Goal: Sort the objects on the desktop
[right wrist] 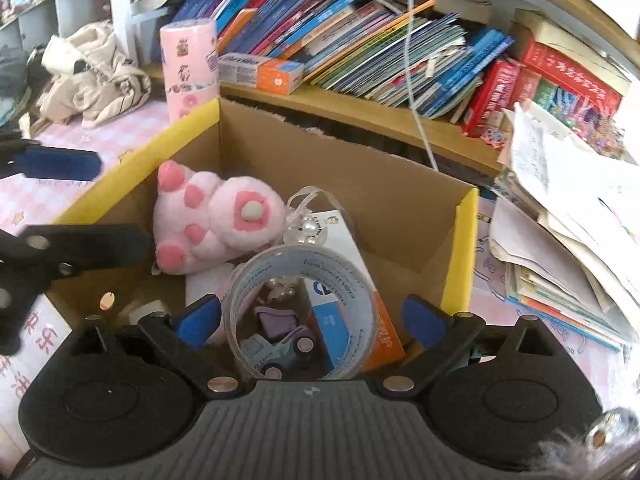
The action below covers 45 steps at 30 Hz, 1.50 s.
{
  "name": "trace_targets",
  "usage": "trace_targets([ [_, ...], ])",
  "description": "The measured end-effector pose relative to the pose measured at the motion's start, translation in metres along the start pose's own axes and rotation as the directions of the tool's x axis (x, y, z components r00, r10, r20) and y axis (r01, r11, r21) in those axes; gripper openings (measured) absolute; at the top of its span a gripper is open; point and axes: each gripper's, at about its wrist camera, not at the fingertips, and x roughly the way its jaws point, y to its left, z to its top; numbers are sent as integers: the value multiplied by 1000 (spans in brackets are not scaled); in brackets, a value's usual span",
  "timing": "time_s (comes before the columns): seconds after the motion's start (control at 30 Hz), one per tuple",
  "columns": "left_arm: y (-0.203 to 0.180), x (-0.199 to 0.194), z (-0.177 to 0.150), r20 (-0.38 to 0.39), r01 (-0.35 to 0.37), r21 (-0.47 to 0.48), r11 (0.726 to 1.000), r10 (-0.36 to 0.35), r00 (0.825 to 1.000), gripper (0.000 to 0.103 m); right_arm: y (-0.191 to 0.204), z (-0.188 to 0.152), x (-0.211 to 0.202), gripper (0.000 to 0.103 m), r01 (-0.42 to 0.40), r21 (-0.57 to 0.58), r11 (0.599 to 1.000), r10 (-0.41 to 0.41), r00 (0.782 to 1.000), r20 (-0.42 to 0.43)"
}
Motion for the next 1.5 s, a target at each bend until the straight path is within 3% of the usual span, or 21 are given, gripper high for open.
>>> trace_targets([
  [0.37, 6, -47, -19, 59, -48, -23, 999, 49, 997, 95, 13, -19, -42, 99, 43, 78, 996, -48, 997, 65],
  [0.67, 12, -78, -47, 64, -78, -29, 997, 79, 995, 100, 50, -45, -80, 101, 80, 133, 988, -96, 989, 117],
  [0.9, 19, -99, -65, 49, -75, -3, 997, 75, 996, 101, 84, -69, -90, 103, 114, 183, 977, -131, 987, 88],
  [1.13, 26, -109, -86, -22, -107, -5, 994, 107, 994, 101, 116, -93, -90, 103, 157, 253, 954, -170, 985, 30],
  [1.5, 43, -124, -104, -83, -135, 20, 991, 136, 987, 102, 151, -105, -95, 103, 178, 272, 946, -182, 983, -9],
])
